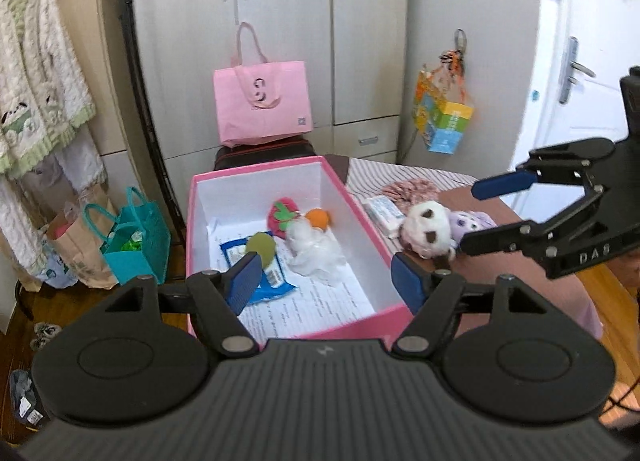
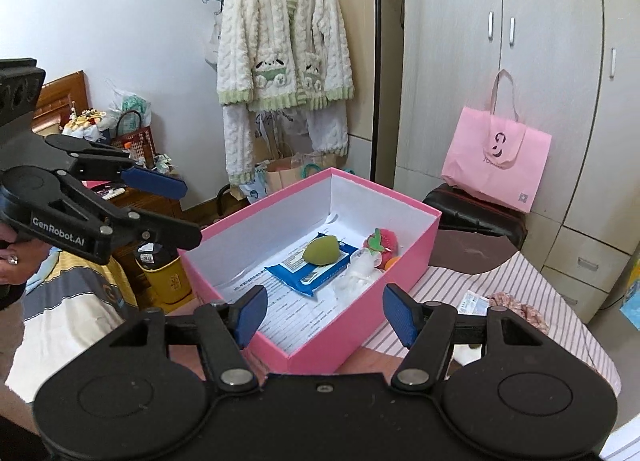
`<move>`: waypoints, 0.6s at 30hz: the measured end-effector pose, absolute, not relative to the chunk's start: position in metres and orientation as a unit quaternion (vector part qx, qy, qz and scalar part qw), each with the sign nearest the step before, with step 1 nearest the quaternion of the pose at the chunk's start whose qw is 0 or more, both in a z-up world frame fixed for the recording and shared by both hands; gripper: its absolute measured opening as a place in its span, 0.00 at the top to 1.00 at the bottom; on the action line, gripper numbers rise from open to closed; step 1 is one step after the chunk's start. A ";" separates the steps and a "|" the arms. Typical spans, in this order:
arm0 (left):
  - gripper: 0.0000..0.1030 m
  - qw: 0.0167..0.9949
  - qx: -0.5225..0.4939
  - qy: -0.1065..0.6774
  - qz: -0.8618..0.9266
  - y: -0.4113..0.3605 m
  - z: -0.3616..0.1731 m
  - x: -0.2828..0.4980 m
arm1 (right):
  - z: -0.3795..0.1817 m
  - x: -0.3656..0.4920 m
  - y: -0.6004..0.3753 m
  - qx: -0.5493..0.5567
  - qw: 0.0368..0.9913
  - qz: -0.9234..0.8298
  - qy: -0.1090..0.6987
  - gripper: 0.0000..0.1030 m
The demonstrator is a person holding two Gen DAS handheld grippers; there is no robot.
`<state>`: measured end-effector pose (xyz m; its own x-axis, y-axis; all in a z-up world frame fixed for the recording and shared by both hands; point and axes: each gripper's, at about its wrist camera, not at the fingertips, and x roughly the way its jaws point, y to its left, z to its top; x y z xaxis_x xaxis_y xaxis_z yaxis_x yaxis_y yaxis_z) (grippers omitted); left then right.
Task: Organize soft objects
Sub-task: 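Withdraw both tools from the box toward the white-and-brown plush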
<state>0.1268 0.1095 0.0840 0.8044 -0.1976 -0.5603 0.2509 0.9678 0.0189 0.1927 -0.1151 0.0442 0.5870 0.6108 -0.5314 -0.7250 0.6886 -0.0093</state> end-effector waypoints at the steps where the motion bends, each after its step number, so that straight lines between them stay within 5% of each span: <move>1: 0.31 0.948 0.047 0.291 -0.123 0.108 0.084 0.123 | 0.045 0.189 -0.118 -0.110 0.884 0.379 0.251 0.32; 18: 0.22 0.917 0.054 0.338 -0.204 0.058 0.068 0.087 | 0.024 0.139 -0.169 -0.118 0.894 0.360 0.239 0.23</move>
